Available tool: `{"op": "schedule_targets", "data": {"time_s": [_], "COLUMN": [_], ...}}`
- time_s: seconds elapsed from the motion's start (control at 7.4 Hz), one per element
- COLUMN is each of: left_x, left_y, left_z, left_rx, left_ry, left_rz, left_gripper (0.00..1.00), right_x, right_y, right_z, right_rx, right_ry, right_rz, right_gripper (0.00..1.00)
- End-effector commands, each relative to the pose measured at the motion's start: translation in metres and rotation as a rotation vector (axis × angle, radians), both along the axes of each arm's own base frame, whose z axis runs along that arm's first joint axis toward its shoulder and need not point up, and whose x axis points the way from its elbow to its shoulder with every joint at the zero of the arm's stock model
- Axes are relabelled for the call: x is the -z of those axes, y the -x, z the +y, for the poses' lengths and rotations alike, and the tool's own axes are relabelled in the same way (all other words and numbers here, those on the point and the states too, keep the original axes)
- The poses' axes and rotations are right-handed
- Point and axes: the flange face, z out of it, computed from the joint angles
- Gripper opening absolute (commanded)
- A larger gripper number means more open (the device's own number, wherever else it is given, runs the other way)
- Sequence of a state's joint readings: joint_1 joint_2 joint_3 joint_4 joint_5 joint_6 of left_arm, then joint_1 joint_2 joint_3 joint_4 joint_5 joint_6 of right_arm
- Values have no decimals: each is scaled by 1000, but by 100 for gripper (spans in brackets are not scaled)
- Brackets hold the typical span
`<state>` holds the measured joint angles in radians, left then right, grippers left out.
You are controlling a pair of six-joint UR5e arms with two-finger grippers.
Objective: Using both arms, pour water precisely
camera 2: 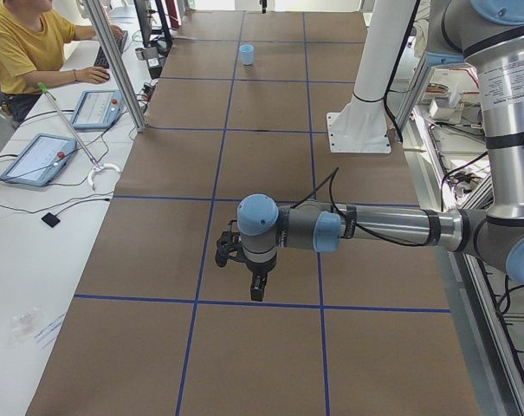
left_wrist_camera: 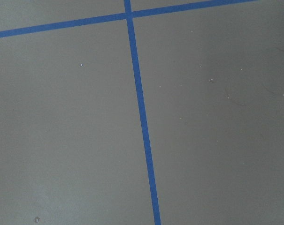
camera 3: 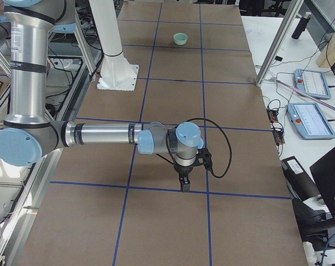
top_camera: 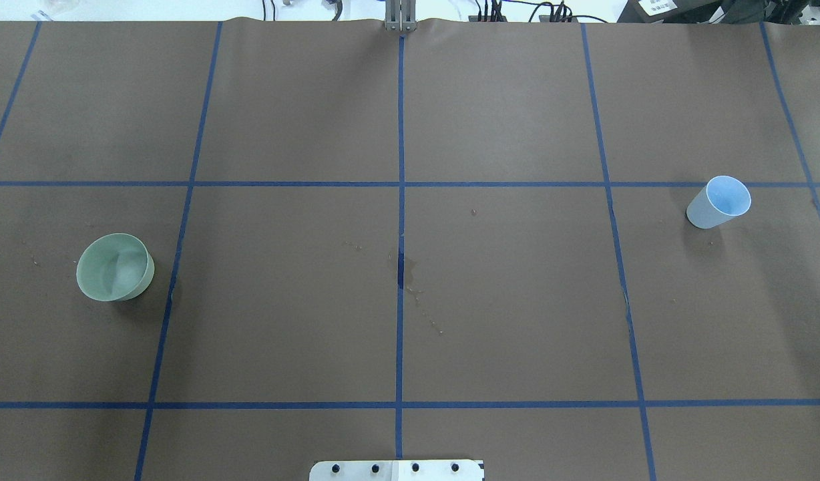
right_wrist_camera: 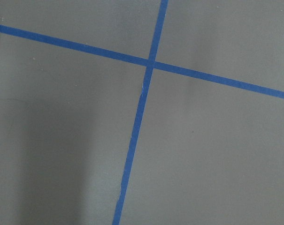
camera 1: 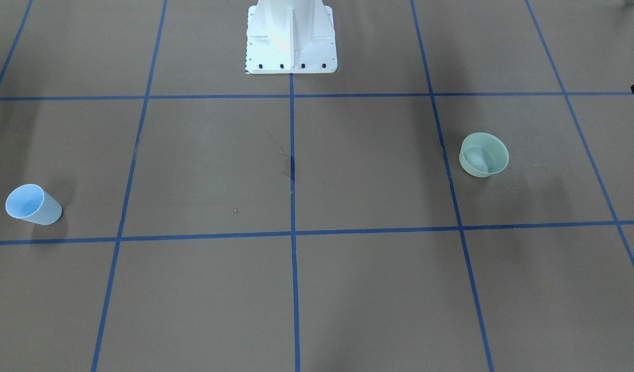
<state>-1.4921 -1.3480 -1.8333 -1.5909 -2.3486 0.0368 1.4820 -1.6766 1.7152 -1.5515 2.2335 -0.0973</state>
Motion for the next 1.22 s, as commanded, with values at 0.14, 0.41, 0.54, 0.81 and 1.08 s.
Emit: {"op": "schedule_targets", "data": {"time_s": [0.14, 0.41, 0.54, 0.81, 1.08], "left_x": [7, 31, 50, 78, 112], "left_y": [-1, -2, -2, -3, -7], "left_z": [-10, -18, -24, -36, -79], "left_rx": [-2, 1, 0, -2, -5], "left_ry": [-25, -76, -123, -230, -381], "left_rz": [2, 14, 17, 25, 40], "left_gripper": [100, 100, 100, 100, 100], "right_x": [7, 27, 35, 54, 50], "right_y": [0, 24, 26, 27, 29], "right_z": [-4, -17, -23, -33, -25], "right_rx": [3, 46, 44, 39, 49], "right_ry": [-20, -112, -175, -309, -291], "right_rz": [8, -10, -12, -32, -84], "right_gripper": [100, 100, 100, 100, 100]}}
